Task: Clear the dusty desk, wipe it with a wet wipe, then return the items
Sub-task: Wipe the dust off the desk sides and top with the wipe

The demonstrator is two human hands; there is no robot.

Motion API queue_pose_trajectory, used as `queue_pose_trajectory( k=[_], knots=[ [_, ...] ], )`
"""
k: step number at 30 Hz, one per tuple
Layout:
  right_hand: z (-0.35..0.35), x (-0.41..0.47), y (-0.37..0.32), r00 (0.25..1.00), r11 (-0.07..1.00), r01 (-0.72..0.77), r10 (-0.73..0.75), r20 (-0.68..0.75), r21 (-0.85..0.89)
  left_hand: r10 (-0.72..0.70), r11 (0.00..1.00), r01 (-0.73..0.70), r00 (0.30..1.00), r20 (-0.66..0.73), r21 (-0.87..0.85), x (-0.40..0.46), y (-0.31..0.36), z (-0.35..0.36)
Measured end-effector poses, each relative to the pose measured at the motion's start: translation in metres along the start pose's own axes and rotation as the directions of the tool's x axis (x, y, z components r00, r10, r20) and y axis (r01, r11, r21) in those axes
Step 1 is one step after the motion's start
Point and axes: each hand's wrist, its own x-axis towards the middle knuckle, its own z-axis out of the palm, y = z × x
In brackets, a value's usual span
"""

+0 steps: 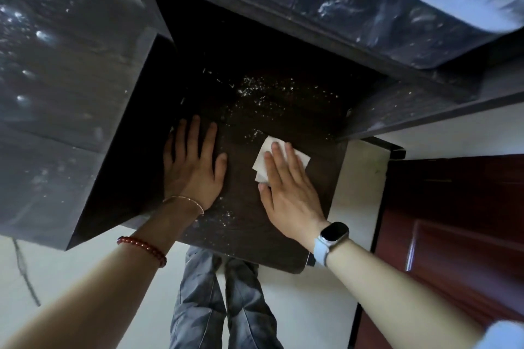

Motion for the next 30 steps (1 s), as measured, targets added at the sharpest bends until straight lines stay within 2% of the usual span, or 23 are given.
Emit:
queue_pose_trajectory(
  k=[2, 4, 7, 11, 15, 20, 22, 25, 27, 28, 30],
  knots=[
    [-0.008, 0.016, 0.006, 0.992, 0.991, -0.129, 0.129, 0.003, 0.031, -0.001, 1.0, 0.001, 1.0, 0.003, 0.004, 0.0, 0.0, -0.001],
    [-0.018, 0.041, 0.017, 0.954, 0.955, -0.286, 0.292, -0.076, 0.071, -0.004, 1.0, 0.004, 1.0, 0.008, 0.005, 0.0, 0.0, -0.001],
    [-0.03, 0.067, 0.025, 0.882, 0.877, -0.467, 0.471, -0.016, 0.113, 0.003, 1.0, -0.004, 1.0, 0.011, 0.022, 0.0, 0.0, -0.001],
    [-0.019, 0.051, 0.011, 0.86, 0.858, -0.505, 0.509, -0.021, 0.096, -0.007, 1.0, 0.006, 0.999, 0.035, 0.021, 0.0, -0.001, 0.0],
    [-0.018, 0.061, 0.024, 0.849, 0.851, -0.523, 0.525, -0.057, 0.052, -0.01, 1.0, 0.009, 1.0, 0.024, 0.03, -0.001, 0.0, -0.001],
    [-0.035, 0.11, 0.048, 0.796, 0.782, -0.585, 0.604, -0.031, 0.214, 0.007, 0.999, -0.008, 1.0, 0.014, 0.047, 0.0, -0.001, -0.001],
    [-0.032, 0.108, 0.048, 0.84, 0.822, -0.51, 0.54, -0.061, 0.252, 0.013, 0.999, -0.014, 1.0, 0.011, 0.052, 0.001, -0.002, -0.001],
    [-0.013, 0.064, 0.016, 0.98, 0.972, -0.128, 0.154, -0.125, 0.195, 0.024, 0.998, -0.024, 1.0, -0.002, 0.065, 0.0, -0.004, 0.001],
    [-0.003, 0.036, 0.002, 0.998, 0.983, 0.011, -0.001, -0.055, 0.182, 0.025, 0.998, -0.024, 1.0, -0.013, 0.063, 0.0, -0.004, 0.001],
    [-0.001, 0.034, 0.006, 0.999, 0.986, -0.001, 0.01, -0.053, 0.169, 0.018, 0.998, -0.018, 1.0, -0.01, 0.055, 0.0, -0.004, 0.0],
    [-0.006, 0.049, 0.022, 0.972, 0.977, -0.154, 0.177, -0.152, 0.15, 0.001, 0.999, 0.0, 1.0, -0.002, 0.041, 0.0, -0.003, 0.0]
  ],
)
